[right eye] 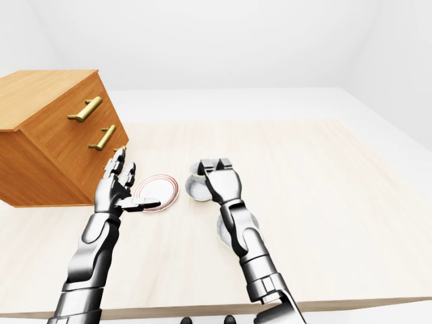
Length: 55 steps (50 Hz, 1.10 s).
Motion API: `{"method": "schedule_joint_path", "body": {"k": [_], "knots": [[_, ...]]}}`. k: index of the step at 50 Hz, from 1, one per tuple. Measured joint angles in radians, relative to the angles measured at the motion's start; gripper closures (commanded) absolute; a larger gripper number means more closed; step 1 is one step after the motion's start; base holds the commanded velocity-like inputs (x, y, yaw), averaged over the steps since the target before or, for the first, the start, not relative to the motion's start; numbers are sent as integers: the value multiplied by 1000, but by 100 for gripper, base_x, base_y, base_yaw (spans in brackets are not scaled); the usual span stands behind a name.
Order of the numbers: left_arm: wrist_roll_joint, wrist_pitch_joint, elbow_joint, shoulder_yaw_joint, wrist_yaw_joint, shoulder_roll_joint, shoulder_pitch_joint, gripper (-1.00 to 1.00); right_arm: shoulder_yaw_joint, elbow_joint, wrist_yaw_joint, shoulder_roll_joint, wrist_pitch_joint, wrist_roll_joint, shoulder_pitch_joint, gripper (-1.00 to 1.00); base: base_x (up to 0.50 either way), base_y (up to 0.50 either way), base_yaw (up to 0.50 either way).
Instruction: Stack the bowl at the front on the bowl in the middle.
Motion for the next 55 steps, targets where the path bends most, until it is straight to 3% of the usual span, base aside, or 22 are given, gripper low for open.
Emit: {"method": "schedule_joint_path", "body": {"k": [52, 53, 54, 55], "knots": [[-3, 0, 19, 1, -4, 1, 3, -100, 42, 107, -74, 43, 0, -60, -18, 100, 0, 0, 0], [-3, 0, 20, 1, -4, 1, 3, -100, 43, 107, -74, 43, 0, -61, -17, 83, 0, 0, 0], [-3, 0, 20, 1, -4, 0, 3, -100, 43, 107, -74, 44, 0, -61, -16, 12, 0, 0, 0], [-3, 0, 20, 1, -4, 0, 3, -100, 43, 105, -72, 44, 0, -63, -15, -100, 0, 0, 0]]}}
